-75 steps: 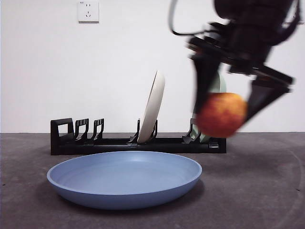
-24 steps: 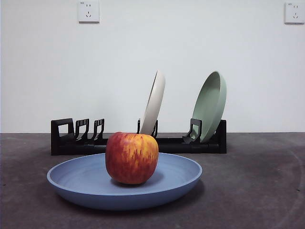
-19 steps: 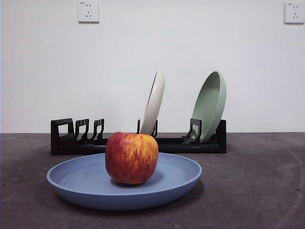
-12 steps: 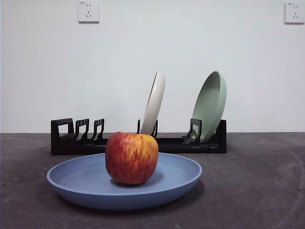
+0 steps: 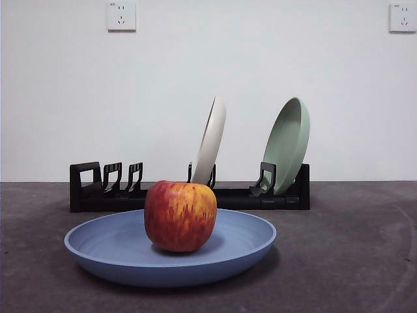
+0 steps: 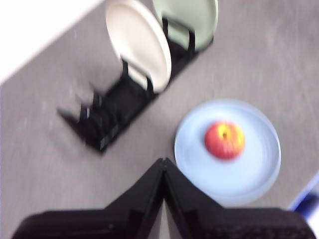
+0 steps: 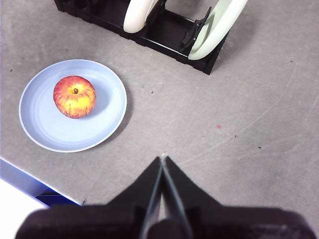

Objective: Take the blue plate from the plate rack,put the plate on the table,take the apple from the table,put the apple in the plate

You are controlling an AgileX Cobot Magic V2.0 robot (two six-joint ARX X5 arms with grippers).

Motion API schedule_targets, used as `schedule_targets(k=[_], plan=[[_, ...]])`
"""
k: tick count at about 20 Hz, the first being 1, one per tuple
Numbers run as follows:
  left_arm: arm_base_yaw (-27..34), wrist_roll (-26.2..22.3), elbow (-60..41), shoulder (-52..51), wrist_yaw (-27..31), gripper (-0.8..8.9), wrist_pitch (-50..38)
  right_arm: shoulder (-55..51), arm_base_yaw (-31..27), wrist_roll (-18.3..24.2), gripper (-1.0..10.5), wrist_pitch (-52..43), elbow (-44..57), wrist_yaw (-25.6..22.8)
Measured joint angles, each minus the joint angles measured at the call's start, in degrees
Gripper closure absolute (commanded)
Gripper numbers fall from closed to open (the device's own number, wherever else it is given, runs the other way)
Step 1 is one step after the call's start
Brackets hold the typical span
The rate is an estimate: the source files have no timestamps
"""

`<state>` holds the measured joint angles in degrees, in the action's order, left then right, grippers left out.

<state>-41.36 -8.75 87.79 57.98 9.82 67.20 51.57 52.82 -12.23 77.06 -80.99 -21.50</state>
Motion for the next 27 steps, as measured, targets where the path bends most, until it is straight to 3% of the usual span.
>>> schedule_targets(k=[4, 7, 11, 15, 19, 23, 27], plan=[[18.2, -8.7, -20.7, -12.1, -22.1, 8.18, -25.9, 0.2, 0.0, 0.0, 9.5, 0.0, 0.0, 0.0], [29.6, -9.5, -40.8, -24.2, -24.9, 8.18, -45.9, 0.3, 0.0, 0.0, 9.5, 0.0, 0.0, 0.0], [39.2, -5.5, -65.3, -38.9, -25.0, 8.18, -61.7, 0.3, 0.0, 0.0, 9.5, 0.0, 0.0, 0.0], [42.9, 0.3, -79.4, -49.8, -25.0, 8.18, -63.0, 0.3, 0.0, 0.0, 9.5, 0.0, 0.0, 0.0], [43.2, 2.0, -85.2, -57.3, -24.8, 8.18, -63.7, 0.3, 0.0, 0.0, 9.5, 0.0, 0.0, 0.0], [43.2, 2.4, -86.8, -57.6, -24.8, 8.17, -58.3, 0.4, 0.0, 0.0, 9.5, 0.0, 0.0, -0.1], [43.2, 2.4, -86.8, -57.6, -24.8, 8.17, -58.3, 0.4, 0.0, 0.0, 9.5, 0.0, 0.0, -0.1]])
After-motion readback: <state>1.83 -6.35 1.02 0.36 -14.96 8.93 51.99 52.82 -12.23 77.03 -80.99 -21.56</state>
